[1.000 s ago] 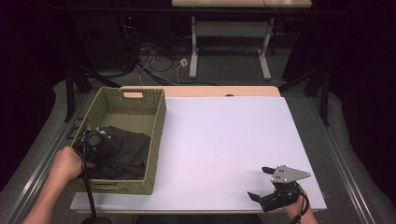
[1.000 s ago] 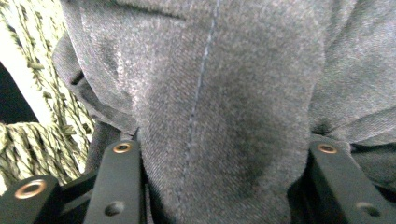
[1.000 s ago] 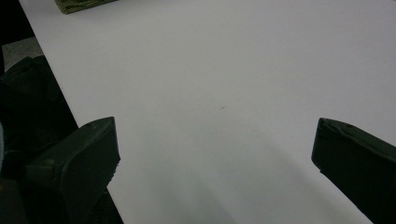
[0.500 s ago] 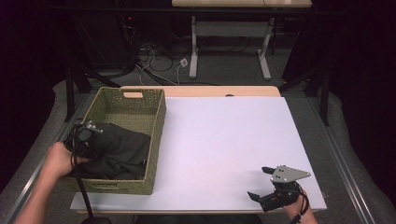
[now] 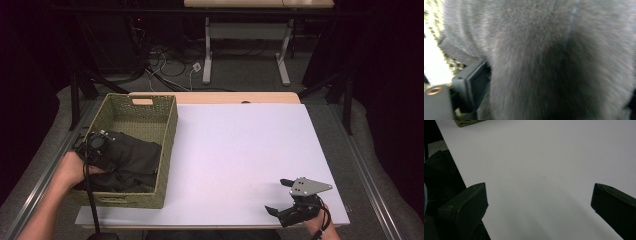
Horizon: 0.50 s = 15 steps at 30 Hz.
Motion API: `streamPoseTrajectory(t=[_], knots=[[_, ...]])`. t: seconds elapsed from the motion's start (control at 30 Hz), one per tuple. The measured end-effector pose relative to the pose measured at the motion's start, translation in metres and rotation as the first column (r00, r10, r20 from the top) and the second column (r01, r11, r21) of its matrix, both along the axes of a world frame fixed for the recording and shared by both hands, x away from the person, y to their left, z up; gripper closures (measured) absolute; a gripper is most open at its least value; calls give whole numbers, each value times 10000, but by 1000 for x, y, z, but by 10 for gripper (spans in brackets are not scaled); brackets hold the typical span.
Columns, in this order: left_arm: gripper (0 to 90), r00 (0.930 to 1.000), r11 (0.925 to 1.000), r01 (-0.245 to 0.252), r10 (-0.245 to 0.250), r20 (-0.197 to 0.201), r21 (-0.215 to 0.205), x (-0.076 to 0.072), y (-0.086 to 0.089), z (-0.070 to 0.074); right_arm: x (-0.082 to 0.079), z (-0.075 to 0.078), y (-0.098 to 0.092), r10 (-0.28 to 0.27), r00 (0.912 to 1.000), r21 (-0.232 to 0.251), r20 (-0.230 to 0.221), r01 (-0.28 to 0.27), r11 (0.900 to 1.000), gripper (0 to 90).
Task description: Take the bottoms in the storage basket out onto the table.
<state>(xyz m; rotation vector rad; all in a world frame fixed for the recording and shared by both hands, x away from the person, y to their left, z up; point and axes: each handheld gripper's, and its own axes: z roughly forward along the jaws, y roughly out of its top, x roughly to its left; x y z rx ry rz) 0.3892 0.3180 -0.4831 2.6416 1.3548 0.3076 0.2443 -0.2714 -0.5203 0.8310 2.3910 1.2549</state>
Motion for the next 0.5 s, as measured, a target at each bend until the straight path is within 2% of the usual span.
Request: streamPoseTrajectory(t=[0.1, 0.17, 0.2, 0.37, 0.5], knots=[[88, 9996, 9998, 131, -127, -271, 138, 1, -5, -5, 1, -1, 0, -7, 10000, 57, -2, 7, 10000, 5], [123, 9992, 9992, 268, -259, -315, 284, 1, -8, -8, 0, -1, 1, -13, 10000, 59, 11, 13, 10000, 5], [140, 9994, 9996, 148, -140, -324, 258, 1, -9, -9, 0, -1, 1, 12, 10000, 53, 7, -12, 10000, 5], [424, 9991, 9979, 406, -402, -93, 498, -1, -11, -8, 0, 0, 1, 7, 10000, -59, -32, -8, 10000, 5], [514, 9983, 9971, 576, -581, 98, 495, -3, -10, -7, 0, 0, 1, 20, 10000, -17, 16, -20, 10000, 5]])
